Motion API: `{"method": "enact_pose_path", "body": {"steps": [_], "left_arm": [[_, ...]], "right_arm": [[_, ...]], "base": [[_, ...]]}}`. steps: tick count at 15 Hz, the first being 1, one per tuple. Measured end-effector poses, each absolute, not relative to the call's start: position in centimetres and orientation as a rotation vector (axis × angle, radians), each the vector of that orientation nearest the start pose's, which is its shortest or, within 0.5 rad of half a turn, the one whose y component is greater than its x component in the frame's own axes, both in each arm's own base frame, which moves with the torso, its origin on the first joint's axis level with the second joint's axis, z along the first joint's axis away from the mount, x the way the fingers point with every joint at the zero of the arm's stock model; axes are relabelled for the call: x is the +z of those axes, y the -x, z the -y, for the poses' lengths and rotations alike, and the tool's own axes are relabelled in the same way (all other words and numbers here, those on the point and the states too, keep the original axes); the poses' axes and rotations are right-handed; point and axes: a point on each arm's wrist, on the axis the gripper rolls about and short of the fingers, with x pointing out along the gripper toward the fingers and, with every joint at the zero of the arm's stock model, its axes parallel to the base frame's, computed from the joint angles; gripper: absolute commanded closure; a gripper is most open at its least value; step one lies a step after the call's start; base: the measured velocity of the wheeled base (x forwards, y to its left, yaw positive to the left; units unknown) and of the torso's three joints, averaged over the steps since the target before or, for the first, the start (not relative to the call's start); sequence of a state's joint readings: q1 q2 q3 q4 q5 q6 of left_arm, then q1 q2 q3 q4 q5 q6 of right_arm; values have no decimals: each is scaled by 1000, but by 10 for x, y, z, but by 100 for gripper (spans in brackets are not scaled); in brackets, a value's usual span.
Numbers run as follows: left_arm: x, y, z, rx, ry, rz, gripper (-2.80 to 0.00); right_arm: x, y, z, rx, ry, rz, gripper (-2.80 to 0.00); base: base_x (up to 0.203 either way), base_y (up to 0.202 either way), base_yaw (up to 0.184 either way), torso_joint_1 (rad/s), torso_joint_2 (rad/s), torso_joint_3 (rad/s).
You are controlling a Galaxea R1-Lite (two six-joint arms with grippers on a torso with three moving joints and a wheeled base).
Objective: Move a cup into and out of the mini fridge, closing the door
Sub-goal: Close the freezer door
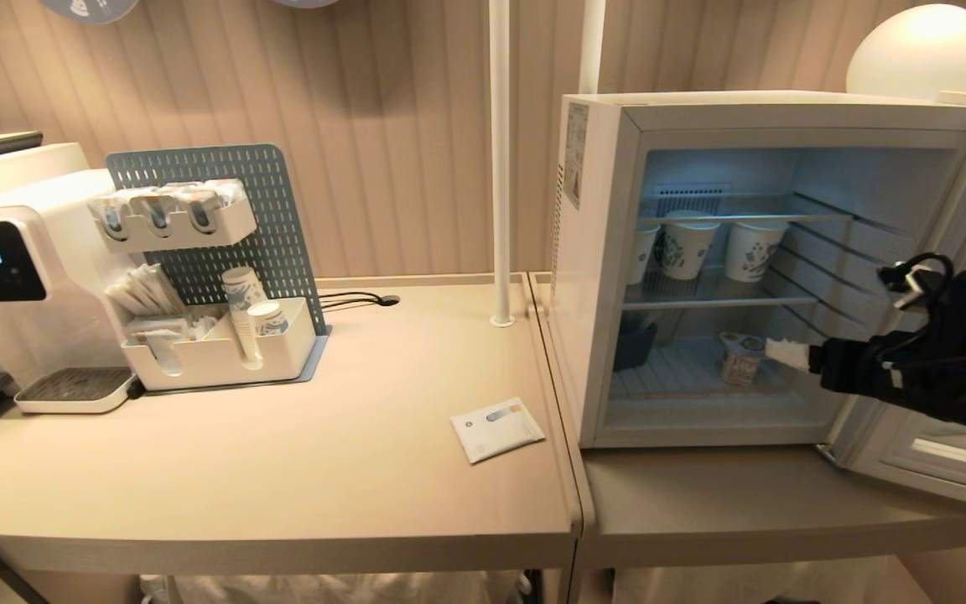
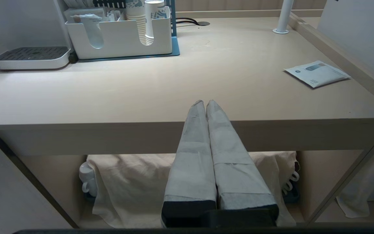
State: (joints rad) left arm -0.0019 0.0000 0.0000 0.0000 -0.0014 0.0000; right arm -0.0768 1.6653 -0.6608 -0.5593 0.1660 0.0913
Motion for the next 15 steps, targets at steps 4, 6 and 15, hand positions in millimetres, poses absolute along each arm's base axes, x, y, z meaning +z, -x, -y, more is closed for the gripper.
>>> {"method": "enact_pose_path", "body": {"steps": [4,6,15], "left_arm": [[75,23,0,-3,0,0,0],[75,23,0,-3,0,0,0],[76,23,0,-3,2,1,0]], "right_arm": [[201,-191,11,79,-131,-312,0],[221,-140,7,81,-129,-267,0],[219,47,-7,-53,-196,-220,0]], "base": [[0,0,0,0,0,0],[0,0,0,0,0,0],[0,0,0,0,0,0]]}}
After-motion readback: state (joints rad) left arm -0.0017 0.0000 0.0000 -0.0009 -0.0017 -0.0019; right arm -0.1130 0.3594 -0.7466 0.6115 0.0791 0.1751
